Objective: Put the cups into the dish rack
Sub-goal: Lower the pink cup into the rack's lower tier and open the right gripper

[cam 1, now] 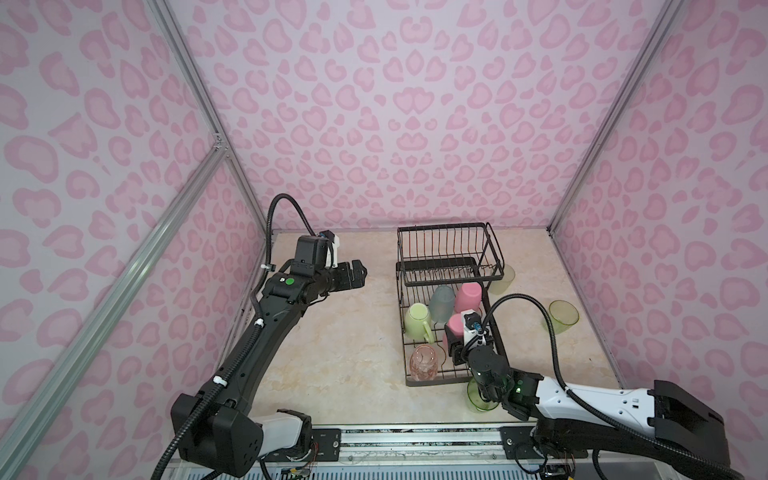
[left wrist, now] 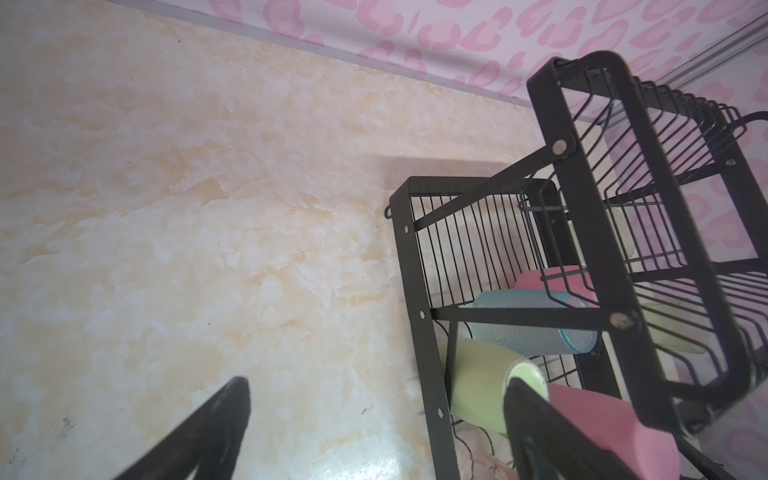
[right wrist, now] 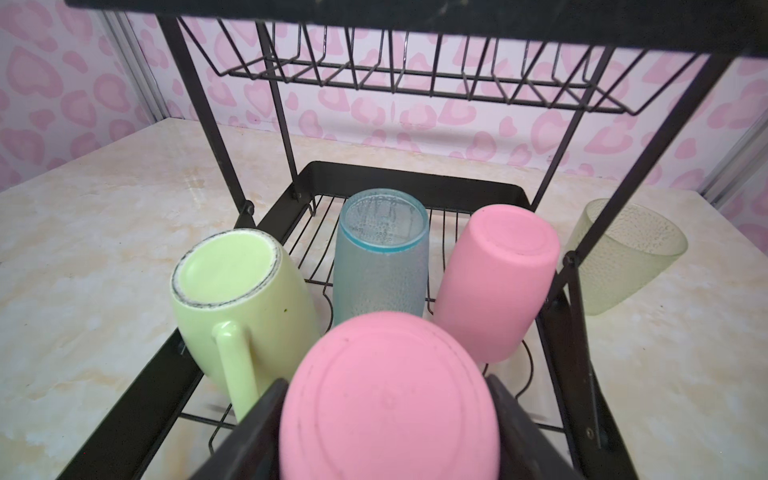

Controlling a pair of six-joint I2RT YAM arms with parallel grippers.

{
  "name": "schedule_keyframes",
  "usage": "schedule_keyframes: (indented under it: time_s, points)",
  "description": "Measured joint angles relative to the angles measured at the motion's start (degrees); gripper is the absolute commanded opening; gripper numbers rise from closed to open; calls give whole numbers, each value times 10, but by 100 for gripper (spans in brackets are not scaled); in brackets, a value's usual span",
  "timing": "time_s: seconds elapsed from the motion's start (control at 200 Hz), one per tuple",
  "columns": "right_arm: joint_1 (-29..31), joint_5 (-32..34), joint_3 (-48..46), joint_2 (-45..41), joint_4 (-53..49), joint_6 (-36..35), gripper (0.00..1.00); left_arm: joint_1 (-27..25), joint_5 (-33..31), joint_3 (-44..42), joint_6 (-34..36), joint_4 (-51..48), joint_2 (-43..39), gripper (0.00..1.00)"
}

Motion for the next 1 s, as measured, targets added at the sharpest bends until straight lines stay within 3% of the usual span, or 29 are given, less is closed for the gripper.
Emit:
schedule_keyframes:
  time_s: [0.77,1.0]
  points:
    - [5,2,-4,113,82,0,75,0,0,-7,2,3,0,97]
    - [13,15,-16,124,98,0,84,0,2,-10,2,3,0,97]
